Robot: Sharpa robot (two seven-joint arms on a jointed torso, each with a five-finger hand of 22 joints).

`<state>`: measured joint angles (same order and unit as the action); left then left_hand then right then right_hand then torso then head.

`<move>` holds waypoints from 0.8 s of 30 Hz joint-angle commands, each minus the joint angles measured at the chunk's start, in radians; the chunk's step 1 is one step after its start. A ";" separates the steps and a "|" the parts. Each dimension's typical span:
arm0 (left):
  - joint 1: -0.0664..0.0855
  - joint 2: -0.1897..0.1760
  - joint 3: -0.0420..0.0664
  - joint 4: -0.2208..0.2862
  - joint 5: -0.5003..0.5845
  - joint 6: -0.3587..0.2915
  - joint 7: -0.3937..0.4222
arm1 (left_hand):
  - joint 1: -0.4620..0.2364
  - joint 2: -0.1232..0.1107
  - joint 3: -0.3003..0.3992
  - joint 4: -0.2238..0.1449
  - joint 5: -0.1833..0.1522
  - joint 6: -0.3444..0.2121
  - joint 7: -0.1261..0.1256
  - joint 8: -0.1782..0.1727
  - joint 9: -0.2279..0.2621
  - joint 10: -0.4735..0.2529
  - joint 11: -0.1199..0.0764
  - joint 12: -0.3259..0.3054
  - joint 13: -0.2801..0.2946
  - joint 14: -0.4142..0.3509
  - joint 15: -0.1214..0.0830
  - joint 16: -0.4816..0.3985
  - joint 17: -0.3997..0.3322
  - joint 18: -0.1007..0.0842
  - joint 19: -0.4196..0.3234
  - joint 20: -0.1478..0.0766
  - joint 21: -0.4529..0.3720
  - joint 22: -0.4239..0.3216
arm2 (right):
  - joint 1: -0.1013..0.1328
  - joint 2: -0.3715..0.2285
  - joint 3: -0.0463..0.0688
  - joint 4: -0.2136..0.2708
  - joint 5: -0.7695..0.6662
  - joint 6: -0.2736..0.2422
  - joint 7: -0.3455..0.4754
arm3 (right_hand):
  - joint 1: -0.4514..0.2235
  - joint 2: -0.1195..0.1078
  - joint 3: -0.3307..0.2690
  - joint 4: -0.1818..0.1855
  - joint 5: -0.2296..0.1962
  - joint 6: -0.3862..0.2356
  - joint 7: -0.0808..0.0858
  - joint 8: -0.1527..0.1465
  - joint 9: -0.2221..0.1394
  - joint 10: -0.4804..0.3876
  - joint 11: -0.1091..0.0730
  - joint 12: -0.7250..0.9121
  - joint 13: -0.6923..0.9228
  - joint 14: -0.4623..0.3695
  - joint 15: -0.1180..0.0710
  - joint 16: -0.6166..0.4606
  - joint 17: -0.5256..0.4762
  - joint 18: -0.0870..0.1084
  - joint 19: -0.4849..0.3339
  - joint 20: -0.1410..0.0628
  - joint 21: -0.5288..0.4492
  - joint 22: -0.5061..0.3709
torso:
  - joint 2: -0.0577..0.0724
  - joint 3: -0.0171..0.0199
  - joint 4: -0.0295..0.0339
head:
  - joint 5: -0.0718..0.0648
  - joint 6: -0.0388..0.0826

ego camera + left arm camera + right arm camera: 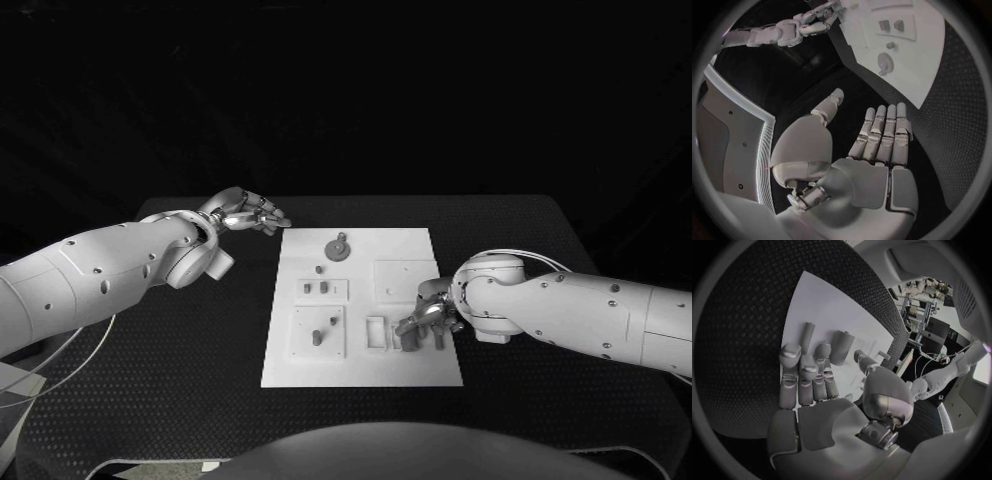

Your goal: Assemble the parts on the task board

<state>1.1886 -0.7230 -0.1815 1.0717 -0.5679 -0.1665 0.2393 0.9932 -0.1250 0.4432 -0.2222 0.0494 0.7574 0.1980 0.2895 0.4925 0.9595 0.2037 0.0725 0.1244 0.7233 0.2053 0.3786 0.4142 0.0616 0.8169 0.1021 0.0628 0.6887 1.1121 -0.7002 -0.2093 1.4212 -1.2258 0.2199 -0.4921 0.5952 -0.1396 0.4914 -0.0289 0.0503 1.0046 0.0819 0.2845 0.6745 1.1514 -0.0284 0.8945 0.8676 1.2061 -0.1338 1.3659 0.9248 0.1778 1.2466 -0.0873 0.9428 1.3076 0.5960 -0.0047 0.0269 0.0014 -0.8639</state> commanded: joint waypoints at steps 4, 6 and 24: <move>0.001 -0.002 0.001 0.000 0.013 0.018 0.015 | -0.009 -0.002 -0.003 0.006 0.002 -0.007 0.018 -0.005 -0.001 -0.006 0.002 -0.005 -0.001 -0.009 0.001 -0.004 0.001 0.018 -0.008 0.003 0.005 -0.002 | -0.020 0.014 -0.005 -0.022 0.015 0.013 0.011 | 0.005 0.024 -0.008 -0.014 -0.001 0.001 0.000 -0.005 0.004 -0.002 -0.002 0.004 0.003 -0.004 -0.003 0.004 0.004 0.084 -0.005 -0.003 0.009 0.020 | 0.001 0.0000 0.0022 | 0.005 -0.009; 0.001 -0.002 0.001 0.000 0.013 0.018 0.015 | -0.010 -0.002 -0.003 0.006 0.002 -0.007 0.018 -0.005 -0.001 -0.006 0.002 -0.005 -0.002 -0.009 0.001 -0.004 0.001 0.018 -0.008 0.003 0.005 -0.002 | -0.022 0.015 -0.005 -0.024 0.015 0.008 0.012 | 0.010 0.033 -0.011 -0.025 -0.001 0.000 0.000 -0.006 0.006 -0.003 -0.001 0.004 0.003 -0.005 -0.002 0.003 0.005 0.084 -0.006 -0.003 0.010 0.020 | 0.002 0.0001 0.0013 | 0.008 -0.009; 0.001 -0.002 0.001 -0.003 0.013 0.027 0.017 | -0.022 -0.002 -0.009 0.013 0.001 -0.008 0.018 -0.004 -0.001 -0.007 0.002 -0.005 -0.004 -0.010 0.001 -0.005 0.002 0.019 -0.009 0.004 0.006 -0.004 | -0.022 0.012 -0.005 -0.016 0.046 -0.039 0.015 | 0.226 0.228 0.114 -0.261 0.061 0.004 0.006 -0.015 0.021 0.001 -0.003 0.003 0.009 0.003 0.001 -0.007 0.021 0.080 -0.006 0.009 0.021 0.015 | 0.002 -0.0005 -0.0001 | 0.009 -0.009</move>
<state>1.1887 -0.7259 -0.1811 1.0688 -0.5633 -0.1543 0.2408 0.9788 -0.1272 0.4336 -0.2125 0.0494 0.7574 0.1980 0.2895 0.4926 0.9595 0.2036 0.0725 0.1209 0.7199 0.2087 0.3786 0.4151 0.0595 0.8132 0.1057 0.0628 0.6858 1.0993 -0.6910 -0.2091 1.4040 -1.2004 0.1992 -0.4872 0.7219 -0.0029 0.5289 -0.2262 0.1059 1.0076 0.0791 0.2811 0.6980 1.1528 -0.0268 0.8944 0.8754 1.2014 -0.1311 1.3651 0.9452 0.1774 1.2397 -0.0836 0.9624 1.3075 0.5982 -0.0049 0.0268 0.0123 -0.8726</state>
